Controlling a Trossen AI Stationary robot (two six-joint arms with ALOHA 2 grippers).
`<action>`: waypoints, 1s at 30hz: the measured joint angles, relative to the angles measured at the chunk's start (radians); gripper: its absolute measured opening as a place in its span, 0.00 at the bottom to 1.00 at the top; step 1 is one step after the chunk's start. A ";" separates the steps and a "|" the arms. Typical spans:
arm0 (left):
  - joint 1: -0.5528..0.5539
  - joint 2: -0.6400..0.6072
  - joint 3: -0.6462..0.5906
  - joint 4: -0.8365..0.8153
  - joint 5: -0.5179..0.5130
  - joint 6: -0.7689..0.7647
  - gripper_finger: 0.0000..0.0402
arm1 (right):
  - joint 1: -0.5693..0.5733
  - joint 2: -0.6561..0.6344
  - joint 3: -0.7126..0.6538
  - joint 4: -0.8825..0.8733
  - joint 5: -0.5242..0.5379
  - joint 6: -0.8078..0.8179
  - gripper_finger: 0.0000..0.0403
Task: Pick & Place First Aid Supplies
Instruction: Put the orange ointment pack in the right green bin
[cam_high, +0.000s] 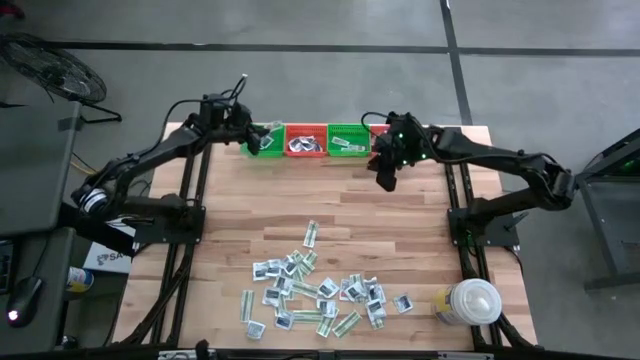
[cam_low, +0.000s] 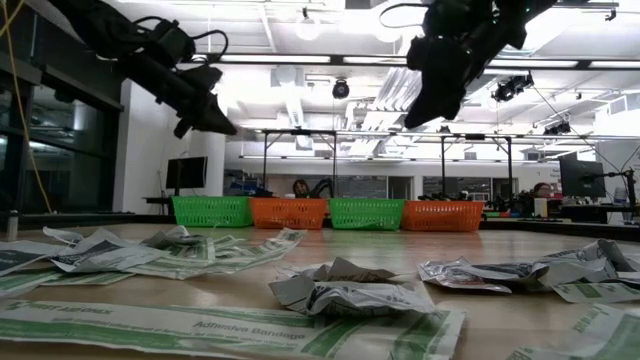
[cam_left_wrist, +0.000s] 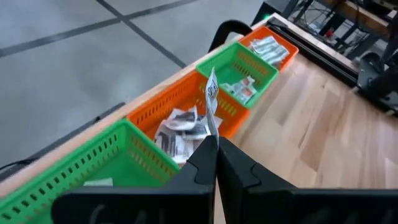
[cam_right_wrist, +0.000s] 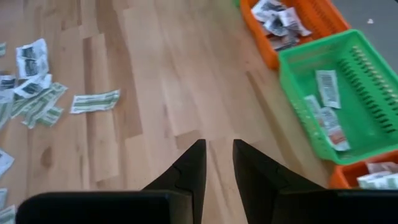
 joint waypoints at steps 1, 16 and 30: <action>0.000 0.012 0.010 0.000 0.004 -0.002 0.00 | -0.014 0.000 0.000 -0.001 -0.008 -0.008 0.18; -0.195 0.405 0.297 0.021 -0.015 -0.019 0.00 | -0.184 0.000 0.000 0.004 -0.041 -0.091 0.18; -0.289 0.792 0.666 0.068 0.049 -0.098 0.00 | -0.298 0.000 0.000 0.002 -0.075 -0.137 0.18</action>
